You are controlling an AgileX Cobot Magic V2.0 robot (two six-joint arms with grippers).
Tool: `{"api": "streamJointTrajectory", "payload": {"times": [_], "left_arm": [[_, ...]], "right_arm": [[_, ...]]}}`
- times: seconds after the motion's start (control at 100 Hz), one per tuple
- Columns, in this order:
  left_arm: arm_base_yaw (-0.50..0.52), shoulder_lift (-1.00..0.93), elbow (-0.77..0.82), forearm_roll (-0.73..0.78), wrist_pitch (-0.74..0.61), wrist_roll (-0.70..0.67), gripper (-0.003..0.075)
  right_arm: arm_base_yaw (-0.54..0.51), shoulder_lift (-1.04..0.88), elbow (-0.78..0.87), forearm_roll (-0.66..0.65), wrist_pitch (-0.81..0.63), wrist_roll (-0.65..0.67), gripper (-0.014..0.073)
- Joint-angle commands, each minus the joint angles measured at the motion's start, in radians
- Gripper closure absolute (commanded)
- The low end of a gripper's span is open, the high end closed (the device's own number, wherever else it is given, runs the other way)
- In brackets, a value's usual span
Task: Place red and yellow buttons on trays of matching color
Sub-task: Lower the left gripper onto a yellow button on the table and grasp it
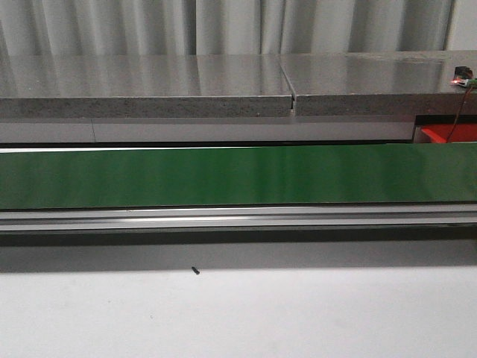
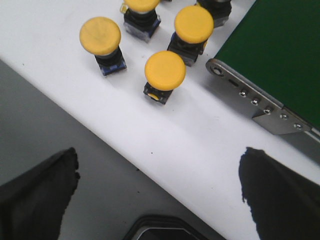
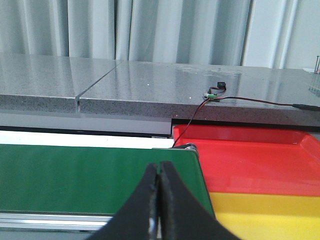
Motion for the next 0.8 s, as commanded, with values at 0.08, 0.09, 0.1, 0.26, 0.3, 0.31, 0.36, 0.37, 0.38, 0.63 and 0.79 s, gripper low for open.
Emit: {"api": "streamJointTrajectory", "payload": {"times": [0.08,0.09,0.1,0.26,0.3,0.31,0.36,0.37,0.38,0.63,0.79], "left_arm": [[0.003,0.089,-0.048,-0.018,-0.048,-0.010,0.0103],[0.003,0.094,-0.049,-0.018,-0.051,-0.010,0.0103],[0.003,0.103,-0.051,-0.018,-0.053,-0.010,0.0103],[0.003,0.210,-0.075,-0.018,-0.100,-0.010,0.0103],[0.003,0.238,-0.085,-0.018,-0.116,-0.010,0.0103],[0.003,0.247,-0.088,-0.018,-0.119,-0.010,0.0103],[0.003,0.275,-0.097,-0.018,-0.141,-0.010,0.0103],[0.003,0.279,-0.100,-0.018,-0.144,-0.010,0.0103],[0.003,0.287,-0.103,-0.021,-0.147,-0.010,0.0103],[0.003,0.420,-0.118,-0.060,-0.226,-0.010,0.0103],[0.003,0.485,-0.118,-0.060,-0.282,-0.008,0.0103]], "right_arm": [[0.003,-0.020,-0.016,-0.003,-0.077,-0.003,0.0650],[0.003,-0.020,-0.016,-0.003,-0.077,-0.003,0.0650],[0.003,-0.020,-0.016,-0.003,-0.077,-0.003,0.0650],[0.003,-0.020,-0.016,-0.003,-0.077,-0.003,0.0650],[0.003,-0.020,-0.016,-0.003,-0.077,-0.003,0.0650],[0.003,-0.020,-0.016,-0.003,-0.077,-0.003,0.0650],[0.003,-0.020,-0.016,-0.003,-0.077,-0.003,0.0650],[0.003,-0.020,-0.016,-0.003,-0.077,-0.003,0.0650],[0.003,-0.020,-0.016,-0.003,-0.077,-0.003,0.0650],[0.003,-0.020,-0.016,-0.003,-0.077,-0.003,0.0650],[0.003,-0.020,-0.016,-0.003,-0.077,-0.003,0.0650]]}}
